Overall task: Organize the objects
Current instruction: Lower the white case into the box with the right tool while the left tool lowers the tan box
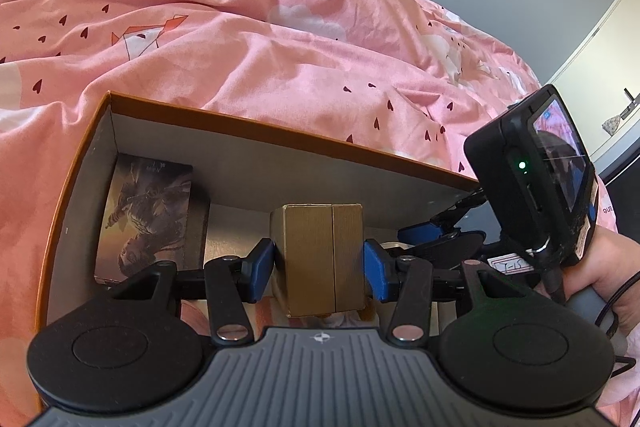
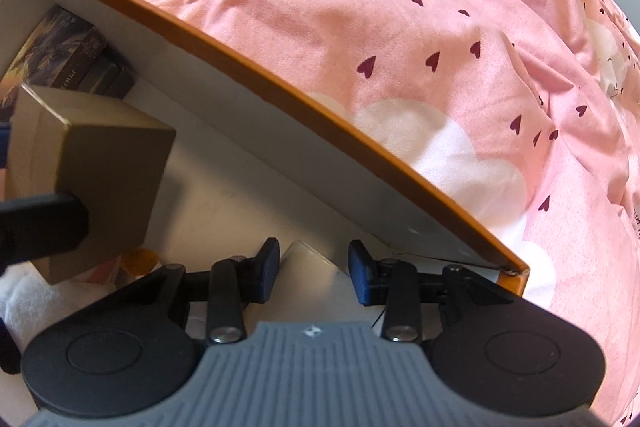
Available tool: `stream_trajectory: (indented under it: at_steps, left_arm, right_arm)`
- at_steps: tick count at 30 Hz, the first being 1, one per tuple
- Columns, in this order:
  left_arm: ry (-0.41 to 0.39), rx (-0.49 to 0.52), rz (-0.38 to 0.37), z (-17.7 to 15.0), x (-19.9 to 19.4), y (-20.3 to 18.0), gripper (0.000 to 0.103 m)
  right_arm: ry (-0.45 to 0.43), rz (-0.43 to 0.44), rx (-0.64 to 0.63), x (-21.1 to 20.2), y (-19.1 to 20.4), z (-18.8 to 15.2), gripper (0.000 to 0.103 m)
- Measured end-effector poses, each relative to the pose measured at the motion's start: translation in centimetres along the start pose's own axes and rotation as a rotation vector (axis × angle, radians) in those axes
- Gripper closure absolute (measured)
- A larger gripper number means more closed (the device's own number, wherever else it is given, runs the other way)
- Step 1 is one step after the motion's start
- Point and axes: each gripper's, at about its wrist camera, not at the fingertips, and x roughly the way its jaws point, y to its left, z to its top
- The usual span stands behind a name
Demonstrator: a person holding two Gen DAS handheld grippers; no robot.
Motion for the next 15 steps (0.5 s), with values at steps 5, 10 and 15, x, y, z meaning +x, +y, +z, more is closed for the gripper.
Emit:
stream_trajectory:
  at_steps: [5,10,15]
  left_arm:
    - [0.001,0.003,0.001,-0.03,0.18,-0.03,0.048]
    - [0.007,0.006,0.011,-0.05,0.43,0.03,0.048]
    - [0.014,0.012,0.015,-0.2,0.64,0.13,0.048]
  right_arm:
    - [0.005,0.001,-0.047,-0.42,0.16,0.33,0.064]
    - [0.02,0.021,-0.046,-0.01,-0.16,0.47,0.071]
    - [0.032,0.039,-0.096,-0.62,0.07,0.33,0.072]
